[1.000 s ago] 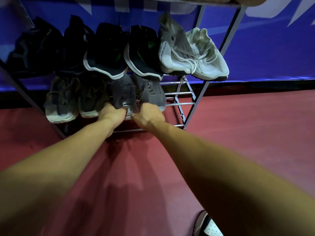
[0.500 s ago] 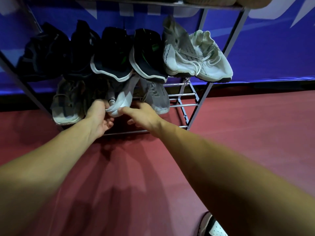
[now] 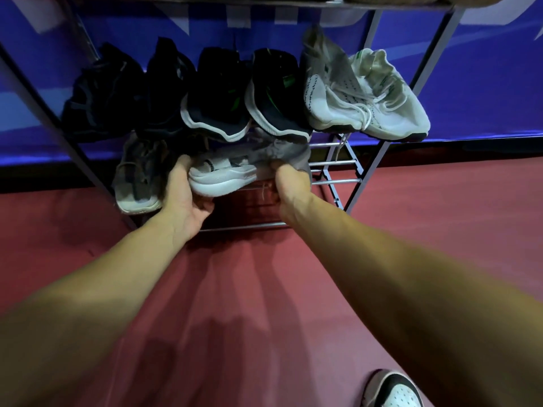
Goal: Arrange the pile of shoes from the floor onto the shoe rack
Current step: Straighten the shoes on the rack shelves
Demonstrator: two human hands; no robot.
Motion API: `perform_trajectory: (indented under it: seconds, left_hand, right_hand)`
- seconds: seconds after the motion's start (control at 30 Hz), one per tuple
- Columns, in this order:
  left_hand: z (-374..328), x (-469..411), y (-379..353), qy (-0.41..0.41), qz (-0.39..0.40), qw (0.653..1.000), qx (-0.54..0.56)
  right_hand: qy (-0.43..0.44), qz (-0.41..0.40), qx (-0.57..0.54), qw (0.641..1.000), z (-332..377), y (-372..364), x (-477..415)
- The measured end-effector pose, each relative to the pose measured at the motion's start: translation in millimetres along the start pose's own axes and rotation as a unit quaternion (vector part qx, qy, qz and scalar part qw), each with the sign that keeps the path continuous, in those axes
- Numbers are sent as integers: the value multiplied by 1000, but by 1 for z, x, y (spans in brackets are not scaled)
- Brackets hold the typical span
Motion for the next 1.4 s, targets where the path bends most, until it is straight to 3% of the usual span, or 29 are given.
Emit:
perform_trajectory:
  seconds: [0.2,0.3,0.43,0.77,0.97,1.17,1.27,1.4]
  left_hand:
    - [25,20,-32,20,0,999,-31]
    - [21,21,-40,22,-55,998,-13]
    - [9,13,-37,8,-80,997,17]
    - [1,4,-21,24,-73,995,67]
    - [8,7,-39,41,-27,999,15]
    - [1,-3,-27,3,-85,996,-27]
    - [-3,-5,-27,-15,-73,997,-6]
    - [-8,-8,-31,-22,-36,999,-24]
  right_hand:
    - [-9,-22,0,1000,-3,-4,4]
    - [-24,-19,-4,1000,-5,-2,8]
    - [-63,32,16,997,-5,0,7]
    - [35,-112,91,989,8,28,-6]
    - [42,-69,54,995,-2,27,2]
    - [68,-57,157,984,2,35,7]
    - [93,-67,204,972,8,35,8]
    - [79,5,253,964,-1,32,9]
Point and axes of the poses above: each hand's wrist, its own x-axis away from the middle knuckle, its own y-axis out of the back of the hand, z = x × y, the point moved 6 cm from there along -x, towards the middle knuckle, and after that the axes turned 9 degrees about -x, right-handed, at the moved point
